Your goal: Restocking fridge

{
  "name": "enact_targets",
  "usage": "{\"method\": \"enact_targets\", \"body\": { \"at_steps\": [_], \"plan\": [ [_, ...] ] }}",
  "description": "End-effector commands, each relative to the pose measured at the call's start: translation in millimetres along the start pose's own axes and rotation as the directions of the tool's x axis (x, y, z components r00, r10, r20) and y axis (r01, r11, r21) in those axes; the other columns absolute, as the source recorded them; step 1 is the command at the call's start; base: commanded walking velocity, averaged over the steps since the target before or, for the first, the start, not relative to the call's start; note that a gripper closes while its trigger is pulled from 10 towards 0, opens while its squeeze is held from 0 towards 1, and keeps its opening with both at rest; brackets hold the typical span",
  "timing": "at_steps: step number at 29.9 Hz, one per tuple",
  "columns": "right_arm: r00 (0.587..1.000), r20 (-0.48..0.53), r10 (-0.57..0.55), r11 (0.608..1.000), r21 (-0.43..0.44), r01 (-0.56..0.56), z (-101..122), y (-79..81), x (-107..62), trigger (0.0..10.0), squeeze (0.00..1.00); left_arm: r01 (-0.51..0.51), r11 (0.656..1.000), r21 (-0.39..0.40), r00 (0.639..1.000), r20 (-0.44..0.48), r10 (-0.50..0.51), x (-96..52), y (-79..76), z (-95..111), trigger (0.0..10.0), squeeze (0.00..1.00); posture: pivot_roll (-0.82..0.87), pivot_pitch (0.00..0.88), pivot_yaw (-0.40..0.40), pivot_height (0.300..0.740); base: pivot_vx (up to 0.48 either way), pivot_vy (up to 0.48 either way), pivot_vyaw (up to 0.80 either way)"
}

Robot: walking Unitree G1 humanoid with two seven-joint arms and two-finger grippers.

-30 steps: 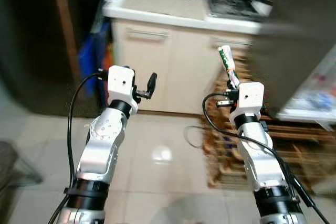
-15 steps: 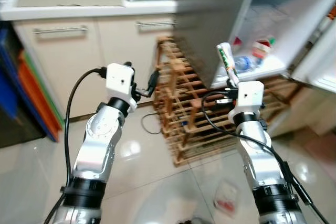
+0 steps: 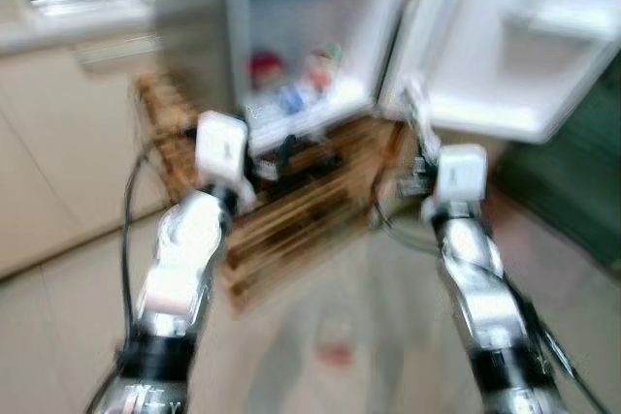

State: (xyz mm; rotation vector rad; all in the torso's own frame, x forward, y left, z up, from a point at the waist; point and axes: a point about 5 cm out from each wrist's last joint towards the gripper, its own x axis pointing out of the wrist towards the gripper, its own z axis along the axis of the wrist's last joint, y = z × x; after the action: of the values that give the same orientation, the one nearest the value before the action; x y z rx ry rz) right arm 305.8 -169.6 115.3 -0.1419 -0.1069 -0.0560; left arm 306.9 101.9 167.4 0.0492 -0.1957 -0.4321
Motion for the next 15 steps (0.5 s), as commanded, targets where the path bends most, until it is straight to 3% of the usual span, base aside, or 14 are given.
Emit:
{"method": "enact_targets", "body": {
  "at_steps": [1, 8, 15],
  "plan": [
    [0.998, 0.056, 0.034, 0.999, 0.029, -0.036, 10.8, 11.8, 1.5, 0.0, 0.0, -0.038, 0.999, 0.017, 0.999, -0.015, 0.039, -3.8, 11.7, -1.6, 10.0, 0.0, 0.15, 0.0, -0.052, 0.74, 0.379, -0.289, 0.0],
    [0.997, 0.066, 0.051, 0.998, 0.019, -0.053, 14.0, 15.1, 1.5, 0.0, 0.0, -0.056, 0.998, 0.011, 0.998, -0.014, 0.056, -2.0, 12.9, -1.6, 10.0, 0.0, 0.15, 0.0, -0.053, 0.74, 0.054, -0.041, 0.0],
    [0.994, 0.083, 0.073, 0.997, 0.012, -0.074, 17.3, 18.0, 3.1, 0.0, 0.0, -0.076, 0.996, 0.045, 0.997, 0.004, 0.076, -1.2, 14.7, 1.7, 10.0, 0.0, 0.16, 0.0, -0.056, 0.74, 0.383, 0.255, 0.0]
  ]
}}
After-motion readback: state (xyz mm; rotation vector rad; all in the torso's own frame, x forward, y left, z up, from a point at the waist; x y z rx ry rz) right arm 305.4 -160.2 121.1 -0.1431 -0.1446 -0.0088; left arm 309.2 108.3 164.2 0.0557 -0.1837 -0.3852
